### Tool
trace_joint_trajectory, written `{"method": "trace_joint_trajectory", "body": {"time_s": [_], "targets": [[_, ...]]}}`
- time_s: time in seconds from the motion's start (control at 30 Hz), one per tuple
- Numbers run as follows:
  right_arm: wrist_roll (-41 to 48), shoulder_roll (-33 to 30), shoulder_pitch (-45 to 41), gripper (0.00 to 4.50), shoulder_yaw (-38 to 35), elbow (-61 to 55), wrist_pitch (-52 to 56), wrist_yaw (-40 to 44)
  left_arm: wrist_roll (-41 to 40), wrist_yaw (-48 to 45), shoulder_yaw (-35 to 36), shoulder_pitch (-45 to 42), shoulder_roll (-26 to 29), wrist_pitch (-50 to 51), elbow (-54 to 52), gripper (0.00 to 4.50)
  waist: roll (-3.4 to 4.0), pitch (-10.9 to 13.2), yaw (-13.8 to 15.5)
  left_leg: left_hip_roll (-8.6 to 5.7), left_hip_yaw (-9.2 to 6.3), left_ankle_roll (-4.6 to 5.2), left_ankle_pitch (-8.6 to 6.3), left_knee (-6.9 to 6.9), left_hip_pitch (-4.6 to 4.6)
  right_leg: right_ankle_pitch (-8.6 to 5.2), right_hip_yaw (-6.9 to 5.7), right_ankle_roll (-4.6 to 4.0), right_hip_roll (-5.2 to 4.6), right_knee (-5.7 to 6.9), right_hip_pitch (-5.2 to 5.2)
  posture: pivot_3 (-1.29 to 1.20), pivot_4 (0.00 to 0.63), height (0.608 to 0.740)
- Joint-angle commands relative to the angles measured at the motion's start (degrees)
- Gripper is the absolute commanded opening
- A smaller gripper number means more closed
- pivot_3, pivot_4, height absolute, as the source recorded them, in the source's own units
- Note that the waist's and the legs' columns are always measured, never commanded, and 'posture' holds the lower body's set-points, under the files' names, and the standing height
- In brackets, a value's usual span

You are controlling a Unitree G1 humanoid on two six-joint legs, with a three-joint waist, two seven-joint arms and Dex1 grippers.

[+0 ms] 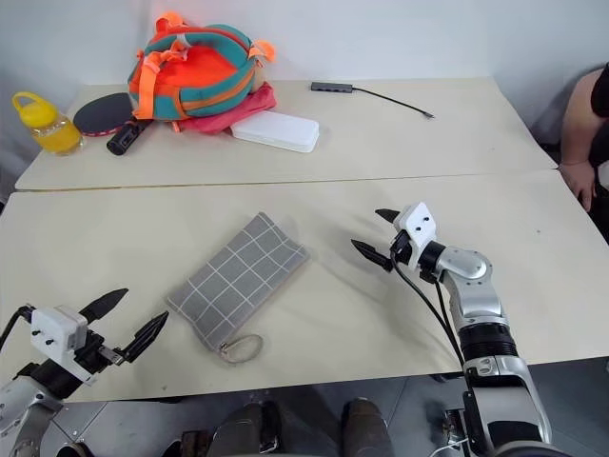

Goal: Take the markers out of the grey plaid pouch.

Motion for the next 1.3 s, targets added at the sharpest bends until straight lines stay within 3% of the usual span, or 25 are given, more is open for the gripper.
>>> {"method": "trace_joint_trajectory", "body": {"time_s": [0.03, 0.1, 0.33, 0.37, 0.47, 0.67, 0.8, 0.97, 1.3], "targets": [[0.4, 0.1, -0.5, 4.50, -0.6, -1.2, -1.3, -0.1, 2.8, 0.7, 0.3, 0.2, 0.0, -3.9, -0.5, 4.47, 0.00, 0.0, 0.0, 0.00, 0.00, 0.00, 0.00, 0.00, 0.00, 0.00, 0.00, 0.00, 0.00, 0.00, 0.00, 0.00, 0.150, 0.740], [0.3, 0.1, -0.6, 4.50, -0.6, -1.3, -1.2, -0.2, 6.1, 2.2, 0.0, 0.0, 0.3, -5.4, -0.3, 4.47, 0.00, 0.0, 0.0, 0.00, 0.00, 0.00, 0.00, 0.00, 0.00, 0.00, 0.00, 0.00, 0.00, 0.00, 0.00, 0.00, 0.150, 0.740], [2.3, 3.0, -1.7, 4.50, -0.1, -4.5, 1.9, -0.7, 2.2, -2.5, 0.1, 1.3, -0.2, -8.2, -1.0, 4.47, 0.00, 0.0, -0.1, 0.02, 0.01, 0.00, 0.00, -0.01, 0.00, 0.00, 0.00, 0.00, 0.00, 0.00, -0.01, 0.00, 0.150, 0.740], [3.0, 4.4, -1.7, 4.32, 0.4, -5.7, 3.1, -0.9, 1.7, -3.0, 0.1, 1.3, -0.3, -8.7, -1.2, 4.49, 0.00, 0.0, -0.2, 0.03, 0.01, 0.00, 0.00, -0.01, 0.00, 0.00, 0.01, 0.00, 0.01, 0.00, -0.02, 0.00, 0.150, 0.740], [3.0, 9.2, -1.9, 3.56, 2.7, -9.4, 5.3, -2.6, 1.5, -3.7, 0.5, 1.4, -0.3, -10.5, -1.6, 4.50, 0.00, 0.0, -0.2, 0.07, 0.01, -0.01, 0.00, -0.02, 0.00, 0.00, 0.01, -0.01, 0.04, 0.02, -0.04, 0.00, 0.150, 0.740], [1.6, 18.3, -2.3, 1.39, 8.1, -14.3, 8.5, -6.2, 6.7, -6.1, -0.8, 3.3, 1.0, -19.0, -1.2, 4.50, 0.00, 0.0, -0.1, 0.06, 0.01, -0.02, -0.01, -0.03, -0.03, 0.00, 0.00, -0.01, 0.03, 0.01, -0.06, 0.00, 0.150, 0.740], [-4.8, 18.6, -1.8, 0.03, 14.2, -13.3, 5.5, -5.8, 11.1, -8.0, -2.4, 5.0, 2.2, -26.9, -1.0, 4.50, -0.02, 0.0, 0.0, 0.04, 0.02, -0.04, -0.03, -0.07, -0.05, 0.00, -0.02, -0.02, 0.03, -0.02, -0.08, 0.00, 0.150, 0.740], [-12.6, 16.6, -2.2, 0.03, 19.3, -8.9, 1.2, -7.4, 16.7, -6.2, -4.2, 4.9, 2.4, -33.0, 0.8, 4.50, -0.03, 0.0, -0.1, 0.04, 0.05, -0.04, -0.04, -0.07, -0.05, -0.01, -0.01, -0.02, 0.02, -0.05, -0.08, 0.00, 0.150, 0.740], [-13.6, 15.3, -3.4, 0.03, 17.2, -7.0, 3.3, -10.5, 28.6, -4.0, -9.0, 2.5, 8.1, -46.2, 10.8, 4.50, -0.01, 0.0, -0.3, 0.10, 0.10, -0.05, -0.03, -0.10, -0.02, -0.02, 0.00, -0.05, 0.04, -0.01, -0.13, 0.00, 0.150, 0.740]]}}
